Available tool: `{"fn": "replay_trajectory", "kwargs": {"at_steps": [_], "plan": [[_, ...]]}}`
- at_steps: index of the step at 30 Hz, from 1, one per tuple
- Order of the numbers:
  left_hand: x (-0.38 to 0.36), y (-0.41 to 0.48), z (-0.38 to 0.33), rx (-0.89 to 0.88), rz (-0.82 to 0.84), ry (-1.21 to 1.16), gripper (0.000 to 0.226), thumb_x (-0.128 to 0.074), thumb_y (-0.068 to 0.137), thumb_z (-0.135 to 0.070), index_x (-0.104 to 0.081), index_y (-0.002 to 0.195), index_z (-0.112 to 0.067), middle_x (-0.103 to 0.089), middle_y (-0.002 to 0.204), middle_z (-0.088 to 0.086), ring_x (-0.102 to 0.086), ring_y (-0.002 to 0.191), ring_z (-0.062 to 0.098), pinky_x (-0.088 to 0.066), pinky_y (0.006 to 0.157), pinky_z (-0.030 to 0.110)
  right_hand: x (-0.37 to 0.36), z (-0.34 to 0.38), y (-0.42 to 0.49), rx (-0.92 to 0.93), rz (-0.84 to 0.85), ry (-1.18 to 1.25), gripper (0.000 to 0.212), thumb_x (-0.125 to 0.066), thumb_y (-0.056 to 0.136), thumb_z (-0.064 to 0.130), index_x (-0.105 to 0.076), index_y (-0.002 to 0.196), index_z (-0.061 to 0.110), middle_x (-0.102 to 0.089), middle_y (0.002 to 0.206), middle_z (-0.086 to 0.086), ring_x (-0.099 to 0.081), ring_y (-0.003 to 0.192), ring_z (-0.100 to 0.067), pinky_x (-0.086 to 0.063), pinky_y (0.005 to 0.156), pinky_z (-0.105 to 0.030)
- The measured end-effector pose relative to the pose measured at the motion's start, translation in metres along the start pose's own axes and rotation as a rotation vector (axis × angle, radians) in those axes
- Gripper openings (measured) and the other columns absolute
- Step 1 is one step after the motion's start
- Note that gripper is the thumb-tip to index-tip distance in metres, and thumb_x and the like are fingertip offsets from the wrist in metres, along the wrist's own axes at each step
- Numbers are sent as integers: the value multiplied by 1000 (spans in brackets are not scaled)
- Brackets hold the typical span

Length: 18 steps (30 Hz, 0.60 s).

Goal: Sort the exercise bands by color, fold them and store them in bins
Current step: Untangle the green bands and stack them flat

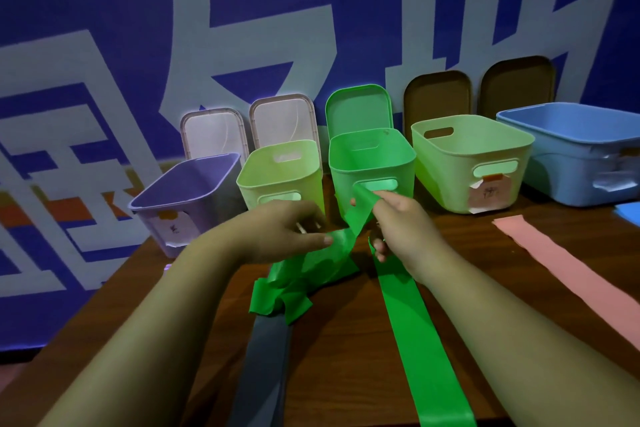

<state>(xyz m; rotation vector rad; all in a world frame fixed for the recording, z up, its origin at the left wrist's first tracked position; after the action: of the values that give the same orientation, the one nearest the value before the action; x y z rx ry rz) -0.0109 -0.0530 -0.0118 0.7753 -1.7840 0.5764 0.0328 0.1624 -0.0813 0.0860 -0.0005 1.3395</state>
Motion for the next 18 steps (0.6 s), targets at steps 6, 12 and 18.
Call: {"fn": "replay_trajectory", "kwargs": {"at_steps": [6, 12, 18], "plan": [[-21, 16, -11, -169, -225, -210, 44, -82, 91, -22, -55, 124, -32, -66, 117, -12, -71, 100, 2, -63, 87, 36, 1, -3, 5, -24, -8, 43, 46, -45, 109, 27, -53, 154, 24, -69, 123, -6, -53, 51, -11, -46, 46, -28], [-27, 27, -17, -320, -390, -111, 25, -83, 90, -15, -71, 111, -24, -61, 115, -5, -68, 95, 5, -59, 82, 29, 2, -5, 7, -31, -17, 59, 45, -45, 108, 27, -57, 151, 22, -69, 103, -10, -51, 52, -13, -46, 47, -30], [-11, 28, -13, -398, -468, -54, 17, -85, 87, -11, -81, 101, -18, -70, 109, -3, -71, 95, 9, -60, 84, 33, 3, 0, 3, 7, -34, -8, 44, -46, 108, 23, -57, 151, 22, -73, 102, -12, -50, 49, -12, -46, 47, -30]]}}
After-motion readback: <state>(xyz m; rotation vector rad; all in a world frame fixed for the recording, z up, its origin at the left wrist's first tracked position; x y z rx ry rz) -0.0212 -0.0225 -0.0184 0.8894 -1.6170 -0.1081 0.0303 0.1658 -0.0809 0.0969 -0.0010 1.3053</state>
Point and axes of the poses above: each hand's wrist, its own y-axis towards the middle knuckle, its own x-axis out of the back of the hand, z = x × y, the point moved 2 cm from there along y, towards the middle knuckle
